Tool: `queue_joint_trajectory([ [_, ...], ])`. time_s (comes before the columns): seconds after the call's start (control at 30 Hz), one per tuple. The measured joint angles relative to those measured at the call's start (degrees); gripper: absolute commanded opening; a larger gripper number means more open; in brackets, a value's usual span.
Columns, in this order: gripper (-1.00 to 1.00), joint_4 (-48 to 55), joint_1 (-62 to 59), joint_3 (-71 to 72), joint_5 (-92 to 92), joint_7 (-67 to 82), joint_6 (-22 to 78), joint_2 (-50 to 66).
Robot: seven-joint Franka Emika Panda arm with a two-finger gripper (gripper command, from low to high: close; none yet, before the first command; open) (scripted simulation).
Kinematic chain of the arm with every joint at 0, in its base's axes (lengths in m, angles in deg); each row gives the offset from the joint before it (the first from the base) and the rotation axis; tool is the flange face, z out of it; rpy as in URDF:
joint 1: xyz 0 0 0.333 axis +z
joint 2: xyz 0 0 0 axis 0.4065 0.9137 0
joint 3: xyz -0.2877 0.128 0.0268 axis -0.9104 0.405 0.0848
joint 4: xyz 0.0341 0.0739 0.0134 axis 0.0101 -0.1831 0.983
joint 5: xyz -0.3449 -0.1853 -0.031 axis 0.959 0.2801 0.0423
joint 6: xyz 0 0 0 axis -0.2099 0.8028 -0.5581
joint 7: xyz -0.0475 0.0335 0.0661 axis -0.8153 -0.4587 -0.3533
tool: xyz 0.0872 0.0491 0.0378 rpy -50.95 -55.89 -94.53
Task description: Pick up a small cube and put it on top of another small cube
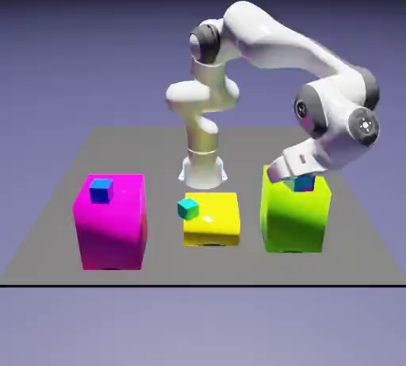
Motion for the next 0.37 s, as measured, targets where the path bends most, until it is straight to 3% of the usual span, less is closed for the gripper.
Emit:
queue_joint_trajectory([
  [0.27,-1.00,-14.5,-1.4,-0.2,-0.9,0.9,-10.1,-4.6],
  [0.3,1.00,-15.4,-1.5,-0.2,-0.9,1.0,-10.7,-4.8],
  [0.37,1.00,-15.4,-1.5,-0.2,-0.8,1.0,-10.7,-4.8],
])
